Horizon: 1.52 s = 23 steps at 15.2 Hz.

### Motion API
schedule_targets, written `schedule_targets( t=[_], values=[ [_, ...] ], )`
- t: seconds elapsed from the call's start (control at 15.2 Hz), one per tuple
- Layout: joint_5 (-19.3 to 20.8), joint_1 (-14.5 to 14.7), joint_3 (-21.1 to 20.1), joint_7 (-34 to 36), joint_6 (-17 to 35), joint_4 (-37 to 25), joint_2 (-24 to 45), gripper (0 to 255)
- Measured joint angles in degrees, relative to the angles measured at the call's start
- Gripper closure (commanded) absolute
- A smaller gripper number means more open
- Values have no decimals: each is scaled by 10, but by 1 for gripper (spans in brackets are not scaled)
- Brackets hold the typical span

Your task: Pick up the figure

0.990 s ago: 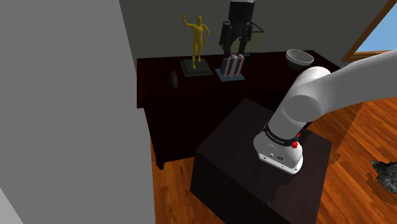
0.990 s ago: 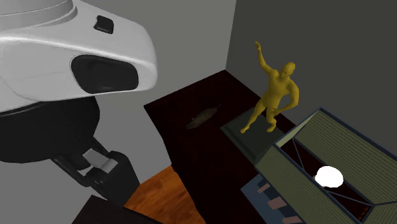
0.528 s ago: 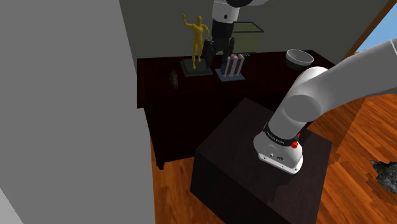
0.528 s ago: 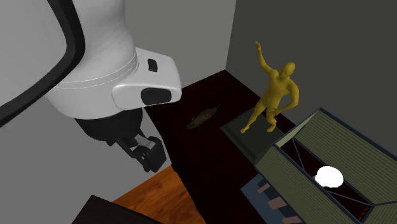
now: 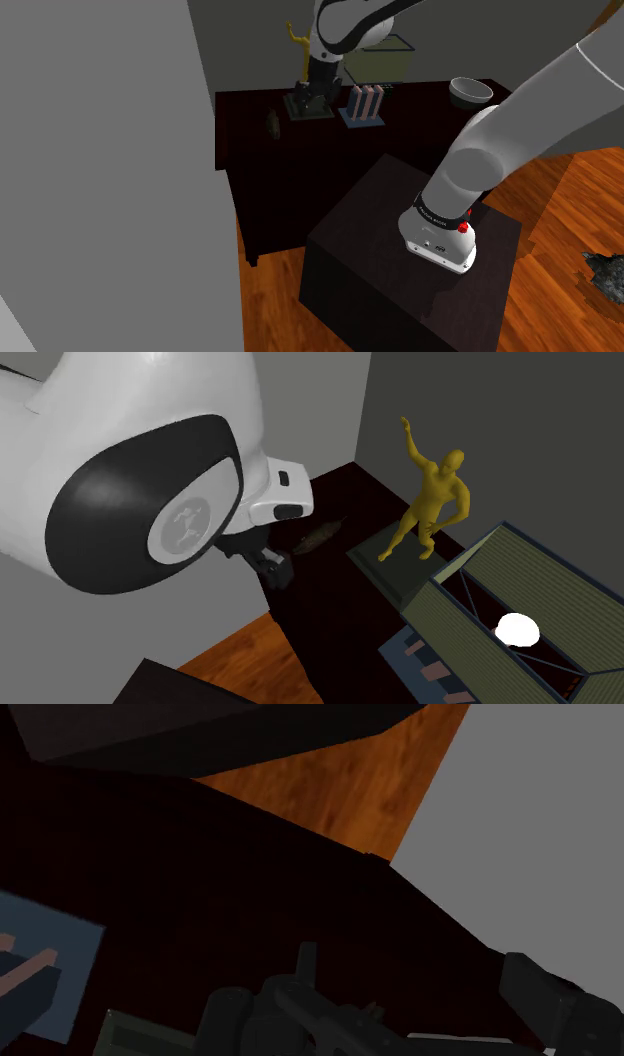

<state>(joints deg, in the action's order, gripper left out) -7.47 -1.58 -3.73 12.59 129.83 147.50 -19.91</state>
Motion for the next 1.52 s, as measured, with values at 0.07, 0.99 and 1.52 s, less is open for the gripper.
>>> schedule_targets(
  t=[0.07,0.99,1.52],
  values=[
    [2,-1,-3,6,26,-5,22,0],
    [91,-17,7,115,281,-160,327,0],
    [128,5,40,166,344,-247,439,0]
  ],
)
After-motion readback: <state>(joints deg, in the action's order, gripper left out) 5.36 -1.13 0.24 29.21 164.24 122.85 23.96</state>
